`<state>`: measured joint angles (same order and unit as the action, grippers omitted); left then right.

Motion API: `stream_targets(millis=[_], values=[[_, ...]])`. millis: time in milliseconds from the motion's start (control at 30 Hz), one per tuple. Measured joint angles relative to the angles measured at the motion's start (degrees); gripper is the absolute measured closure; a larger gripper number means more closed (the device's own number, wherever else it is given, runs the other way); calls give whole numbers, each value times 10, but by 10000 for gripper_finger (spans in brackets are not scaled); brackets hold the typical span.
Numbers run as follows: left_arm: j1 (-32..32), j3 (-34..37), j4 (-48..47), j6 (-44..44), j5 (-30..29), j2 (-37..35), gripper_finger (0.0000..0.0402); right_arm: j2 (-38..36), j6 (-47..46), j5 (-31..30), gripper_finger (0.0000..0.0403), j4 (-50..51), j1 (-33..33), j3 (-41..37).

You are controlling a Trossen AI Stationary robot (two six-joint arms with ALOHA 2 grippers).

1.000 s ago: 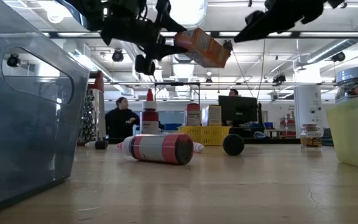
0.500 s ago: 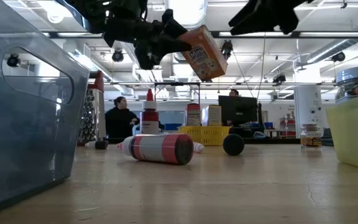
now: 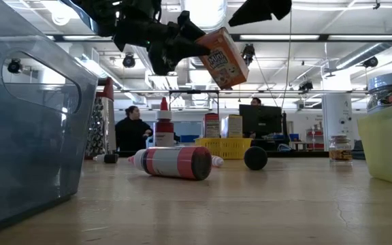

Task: Pick & Place Kitchen Items
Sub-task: Put the orange cereal box into the top yellow bin

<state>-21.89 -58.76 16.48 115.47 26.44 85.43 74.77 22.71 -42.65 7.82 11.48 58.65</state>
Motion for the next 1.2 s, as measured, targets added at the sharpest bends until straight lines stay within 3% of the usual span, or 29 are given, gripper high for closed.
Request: stream_targets(millis=[500,1200], values=[[0,0,5,46,0,0,209,104,-15,-13,58,107,-50,113],[0,0,6,46,0,0,209,106,-30,55,140,110,-104,112]])
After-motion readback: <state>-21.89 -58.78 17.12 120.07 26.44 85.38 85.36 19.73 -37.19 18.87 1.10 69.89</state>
